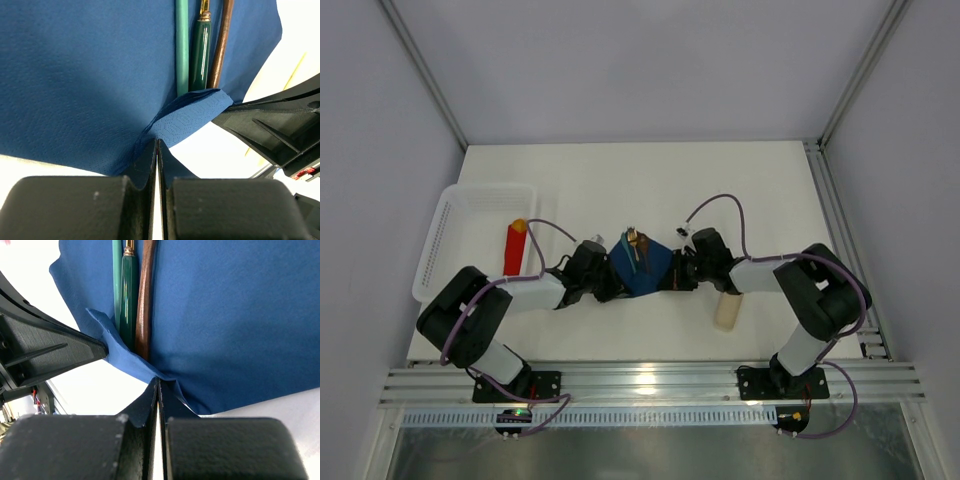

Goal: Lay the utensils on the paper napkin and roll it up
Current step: Roll the napkin at the center of the board.

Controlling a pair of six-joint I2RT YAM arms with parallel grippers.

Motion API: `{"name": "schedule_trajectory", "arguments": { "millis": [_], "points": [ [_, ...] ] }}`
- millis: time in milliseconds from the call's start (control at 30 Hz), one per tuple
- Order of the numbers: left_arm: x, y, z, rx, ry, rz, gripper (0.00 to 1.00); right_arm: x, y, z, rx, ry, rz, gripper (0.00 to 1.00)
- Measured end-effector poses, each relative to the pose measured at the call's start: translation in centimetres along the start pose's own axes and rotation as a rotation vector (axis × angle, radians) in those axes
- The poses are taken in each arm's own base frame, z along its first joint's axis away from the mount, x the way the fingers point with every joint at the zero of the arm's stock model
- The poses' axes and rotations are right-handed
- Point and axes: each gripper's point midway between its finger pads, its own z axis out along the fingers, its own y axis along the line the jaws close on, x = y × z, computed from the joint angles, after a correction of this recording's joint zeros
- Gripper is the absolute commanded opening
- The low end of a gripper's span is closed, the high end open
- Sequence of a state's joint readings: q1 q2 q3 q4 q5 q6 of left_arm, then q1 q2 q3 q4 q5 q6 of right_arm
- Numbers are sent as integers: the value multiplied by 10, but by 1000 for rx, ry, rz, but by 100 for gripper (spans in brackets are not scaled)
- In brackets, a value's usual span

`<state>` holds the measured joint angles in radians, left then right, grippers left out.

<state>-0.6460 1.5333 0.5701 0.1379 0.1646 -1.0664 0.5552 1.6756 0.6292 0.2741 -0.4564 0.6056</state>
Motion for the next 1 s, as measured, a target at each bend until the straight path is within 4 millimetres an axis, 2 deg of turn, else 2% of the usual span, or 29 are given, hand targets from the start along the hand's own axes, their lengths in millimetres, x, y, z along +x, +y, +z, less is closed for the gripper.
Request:
{"name": "schedule_trajectory", "arguments": {
  "millis": [1000],
  "points": [
    [0, 1, 0, -5, -3, 1, 0, 4, -12, -16, 45, 0, 12, 4]
  ]
}}
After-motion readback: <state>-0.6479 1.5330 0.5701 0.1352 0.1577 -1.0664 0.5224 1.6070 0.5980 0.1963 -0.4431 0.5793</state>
